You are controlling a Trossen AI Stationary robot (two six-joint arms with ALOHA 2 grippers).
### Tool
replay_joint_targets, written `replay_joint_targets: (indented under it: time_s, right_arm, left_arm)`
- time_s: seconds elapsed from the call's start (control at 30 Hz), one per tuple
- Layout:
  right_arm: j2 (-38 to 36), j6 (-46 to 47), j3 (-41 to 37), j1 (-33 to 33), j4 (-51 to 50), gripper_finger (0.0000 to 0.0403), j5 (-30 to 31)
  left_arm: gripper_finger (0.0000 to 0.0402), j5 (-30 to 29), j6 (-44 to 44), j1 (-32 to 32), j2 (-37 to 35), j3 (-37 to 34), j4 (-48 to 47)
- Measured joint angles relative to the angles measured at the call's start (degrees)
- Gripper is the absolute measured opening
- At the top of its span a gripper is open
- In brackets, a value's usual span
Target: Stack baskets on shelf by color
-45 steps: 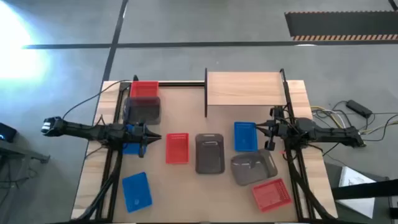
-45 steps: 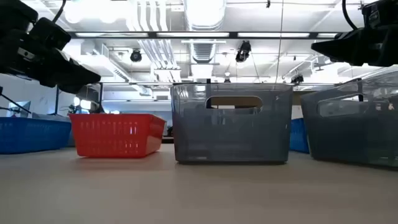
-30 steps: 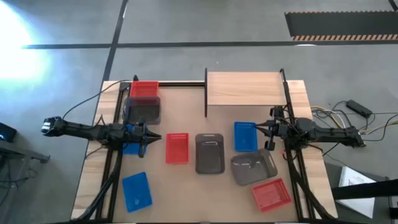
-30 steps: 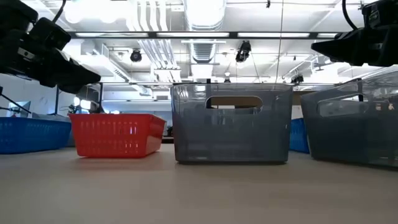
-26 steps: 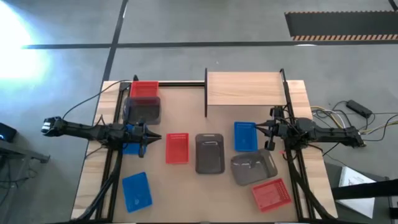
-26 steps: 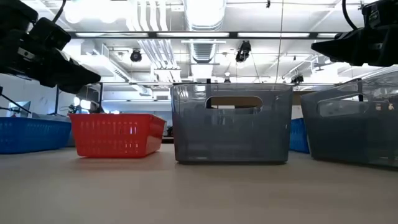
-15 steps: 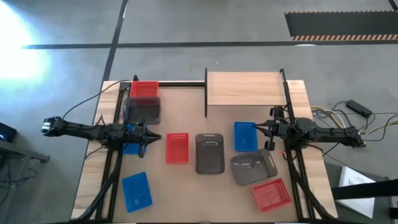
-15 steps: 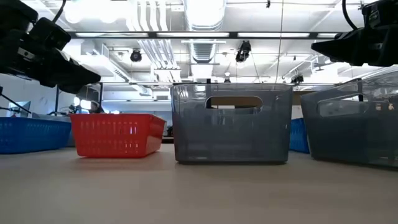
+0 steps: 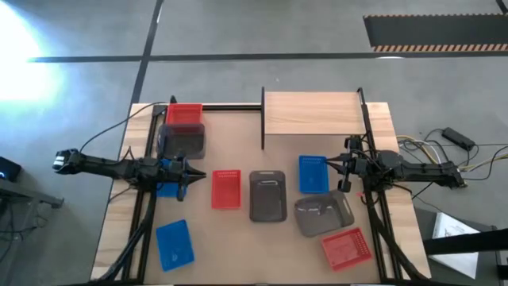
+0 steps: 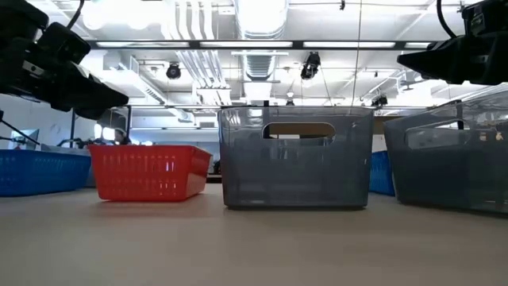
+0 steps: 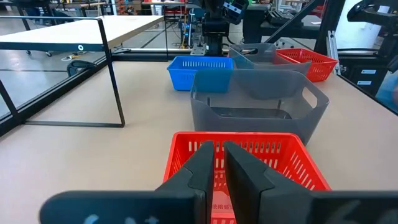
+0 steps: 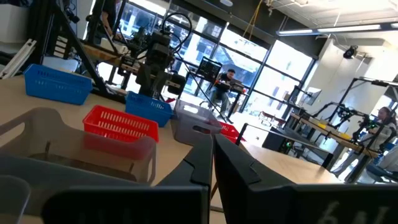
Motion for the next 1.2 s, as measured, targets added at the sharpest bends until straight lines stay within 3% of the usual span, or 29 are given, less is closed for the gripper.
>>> replay_joint_targets:
  time_s: [1.2]
  right_arm:
    - [0.0,-0.4,0.0,0.0,3.1,0.0009,0.4]
  left_arm:
    - [0.0022,0.0,0.0,0.0,0.0,0.0,0.0]
